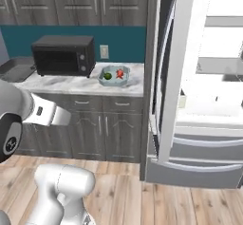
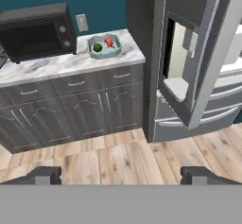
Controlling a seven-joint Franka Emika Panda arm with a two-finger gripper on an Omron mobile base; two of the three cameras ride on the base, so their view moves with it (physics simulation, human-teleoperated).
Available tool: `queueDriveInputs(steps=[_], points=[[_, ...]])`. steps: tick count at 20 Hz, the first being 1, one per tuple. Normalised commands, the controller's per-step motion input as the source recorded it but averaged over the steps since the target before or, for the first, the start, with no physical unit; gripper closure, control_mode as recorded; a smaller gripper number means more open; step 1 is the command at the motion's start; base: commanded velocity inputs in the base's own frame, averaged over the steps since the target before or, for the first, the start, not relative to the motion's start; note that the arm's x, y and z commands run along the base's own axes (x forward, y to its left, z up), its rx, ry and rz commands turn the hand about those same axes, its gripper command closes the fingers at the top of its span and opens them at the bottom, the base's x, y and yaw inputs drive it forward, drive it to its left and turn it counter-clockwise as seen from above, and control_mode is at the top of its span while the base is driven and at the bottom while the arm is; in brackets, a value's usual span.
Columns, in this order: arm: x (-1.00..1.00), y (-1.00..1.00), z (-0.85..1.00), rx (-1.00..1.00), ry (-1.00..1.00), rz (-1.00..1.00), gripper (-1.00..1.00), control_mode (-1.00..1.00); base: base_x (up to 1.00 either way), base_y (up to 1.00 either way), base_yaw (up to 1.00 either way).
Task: Place one lime and one fish in each tupperware on the nearby counter, to pack two identical lunches.
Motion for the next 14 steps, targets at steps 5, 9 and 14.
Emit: queueDriveInputs(steps=[5,9,14], points=[[0.00,0.00,0.00,0.00,0.00,0.00,-1.00,1.00,-0.36,-0.85,0.03],[0.00,0.00,0.00,0.00,0.00,0.00,-1.00,1.00,-0.11,-1.00,0.05],[0.00,0.00,0.00,0.00,0.00,0.00,-1.00,1.00,0.00,-1.00,0.05]])
